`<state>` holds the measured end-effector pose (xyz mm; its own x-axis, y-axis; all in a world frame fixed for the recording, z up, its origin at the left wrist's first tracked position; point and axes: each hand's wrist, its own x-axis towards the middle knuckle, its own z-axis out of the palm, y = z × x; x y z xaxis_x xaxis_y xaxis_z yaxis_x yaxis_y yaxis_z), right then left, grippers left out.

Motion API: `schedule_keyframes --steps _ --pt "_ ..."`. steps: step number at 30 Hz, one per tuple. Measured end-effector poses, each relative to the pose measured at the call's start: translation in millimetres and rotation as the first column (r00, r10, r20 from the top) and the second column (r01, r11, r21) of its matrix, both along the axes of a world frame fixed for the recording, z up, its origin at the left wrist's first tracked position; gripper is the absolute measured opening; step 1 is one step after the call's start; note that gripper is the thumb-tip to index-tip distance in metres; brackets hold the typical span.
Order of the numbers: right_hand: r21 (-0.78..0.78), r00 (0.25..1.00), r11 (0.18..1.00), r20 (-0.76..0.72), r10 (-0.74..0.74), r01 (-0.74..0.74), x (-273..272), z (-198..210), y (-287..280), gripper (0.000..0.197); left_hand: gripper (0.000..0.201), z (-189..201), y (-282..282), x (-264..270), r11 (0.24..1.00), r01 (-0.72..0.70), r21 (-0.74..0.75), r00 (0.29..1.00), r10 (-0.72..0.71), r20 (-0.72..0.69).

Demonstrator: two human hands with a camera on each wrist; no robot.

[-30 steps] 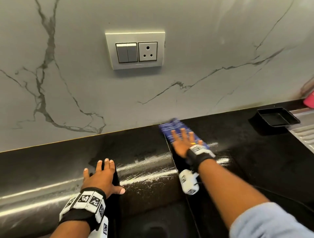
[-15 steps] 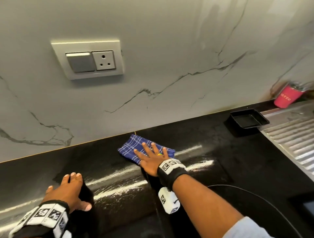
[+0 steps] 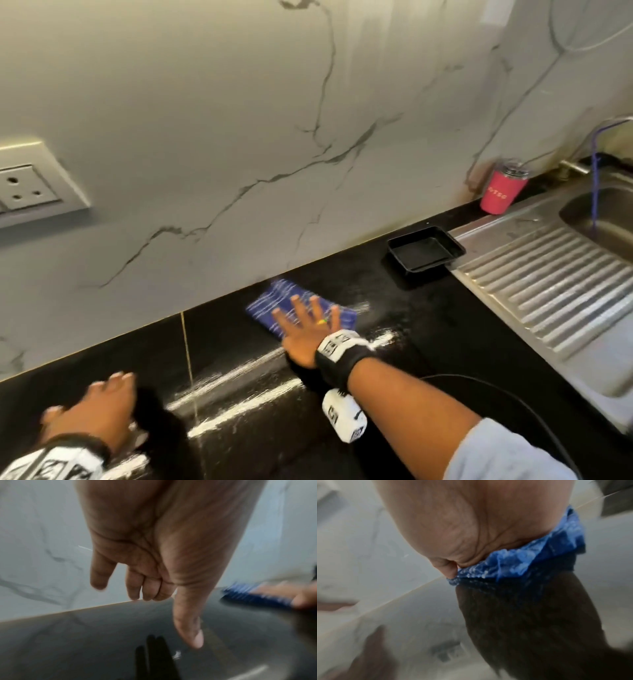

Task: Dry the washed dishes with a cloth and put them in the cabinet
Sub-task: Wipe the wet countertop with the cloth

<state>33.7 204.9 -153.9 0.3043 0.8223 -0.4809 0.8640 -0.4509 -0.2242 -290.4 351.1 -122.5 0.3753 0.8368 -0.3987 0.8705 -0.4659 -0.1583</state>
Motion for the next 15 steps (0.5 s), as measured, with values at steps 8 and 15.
schedule_keyframes --steps 8,15 --pt "-0.009 0.971 0.971 0.022 -0.24 0.24 130 6 -22 0.059 0.125 31 -141 178 0.939 0.107 -0.326 0.993 -0.115 -0.005" --pt "-0.015 0.964 0.964 -0.006 -0.266 0.266 102 -9 -46 0.064 0.133 8 -159 189 0.939 0.055 -0.341 0.982 -0.113 -0.152"
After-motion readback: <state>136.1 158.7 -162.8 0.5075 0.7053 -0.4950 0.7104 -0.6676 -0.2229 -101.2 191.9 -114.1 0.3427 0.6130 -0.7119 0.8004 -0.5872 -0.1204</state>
